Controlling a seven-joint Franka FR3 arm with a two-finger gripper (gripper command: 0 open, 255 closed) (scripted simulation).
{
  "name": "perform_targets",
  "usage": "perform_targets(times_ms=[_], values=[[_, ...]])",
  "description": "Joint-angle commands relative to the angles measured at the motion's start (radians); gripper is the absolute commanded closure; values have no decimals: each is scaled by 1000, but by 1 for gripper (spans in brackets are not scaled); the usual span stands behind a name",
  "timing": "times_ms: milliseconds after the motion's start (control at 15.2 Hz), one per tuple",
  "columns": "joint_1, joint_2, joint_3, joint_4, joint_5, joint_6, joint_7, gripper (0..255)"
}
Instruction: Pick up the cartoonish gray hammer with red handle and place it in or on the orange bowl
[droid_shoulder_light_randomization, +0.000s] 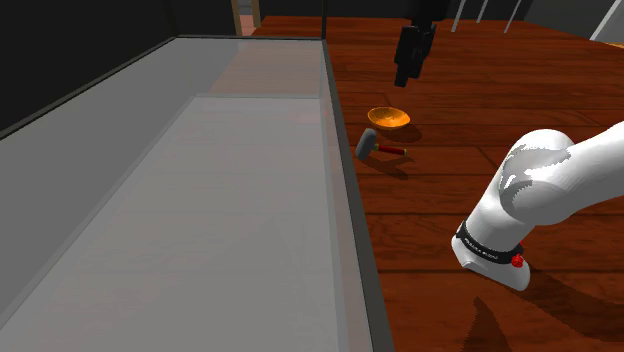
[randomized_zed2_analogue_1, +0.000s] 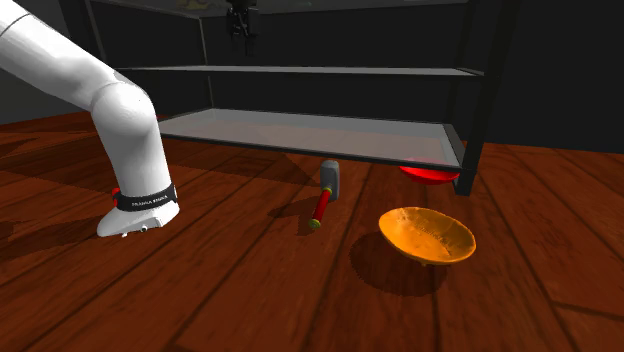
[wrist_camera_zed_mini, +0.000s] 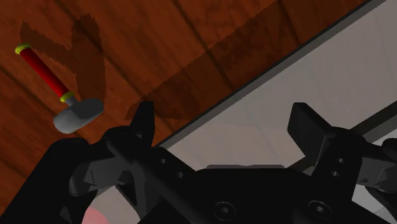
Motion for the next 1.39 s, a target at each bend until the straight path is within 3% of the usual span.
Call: perform_targets(times_ms=[0, 726, 1320], values=[[0, 0, 0, 0, 0, 0, 0, 0], [-14, -60, -223, -310, -171, 310, -386, 0], [-7, 116, -463, -406, -287, 640, -715, 0]])
